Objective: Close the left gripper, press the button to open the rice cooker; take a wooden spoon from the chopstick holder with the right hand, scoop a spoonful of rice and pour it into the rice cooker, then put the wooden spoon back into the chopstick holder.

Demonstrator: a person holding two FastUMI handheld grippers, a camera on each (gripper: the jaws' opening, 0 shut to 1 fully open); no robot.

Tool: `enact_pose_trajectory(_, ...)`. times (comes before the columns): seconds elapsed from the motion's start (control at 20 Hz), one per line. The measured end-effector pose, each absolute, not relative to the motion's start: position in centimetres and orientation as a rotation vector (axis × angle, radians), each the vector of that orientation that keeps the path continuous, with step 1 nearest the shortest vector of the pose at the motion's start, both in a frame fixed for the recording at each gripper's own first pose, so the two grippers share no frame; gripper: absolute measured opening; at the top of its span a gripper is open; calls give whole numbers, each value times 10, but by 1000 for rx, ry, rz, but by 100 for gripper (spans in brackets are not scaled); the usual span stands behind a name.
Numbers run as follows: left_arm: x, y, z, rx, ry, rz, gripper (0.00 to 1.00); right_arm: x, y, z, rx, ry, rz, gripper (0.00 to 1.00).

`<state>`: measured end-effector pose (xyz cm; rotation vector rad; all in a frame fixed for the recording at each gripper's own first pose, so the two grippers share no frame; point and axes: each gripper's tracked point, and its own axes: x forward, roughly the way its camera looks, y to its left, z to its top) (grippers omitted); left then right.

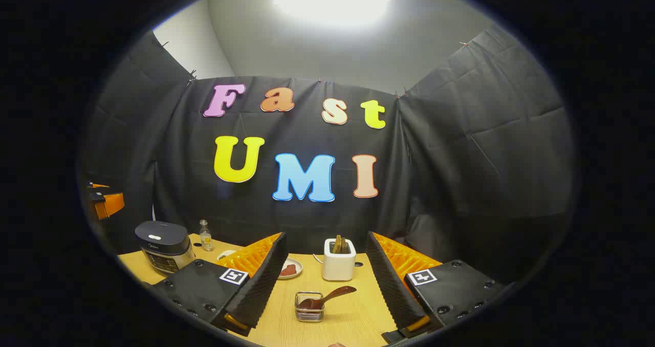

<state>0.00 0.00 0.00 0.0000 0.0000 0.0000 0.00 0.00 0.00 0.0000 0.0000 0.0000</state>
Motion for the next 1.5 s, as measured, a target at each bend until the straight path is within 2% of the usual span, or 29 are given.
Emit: enact_pose_trajectory(1.5,-11,-25,20,33,-27,10,83,8,-25,-5,8,-6,25,97)
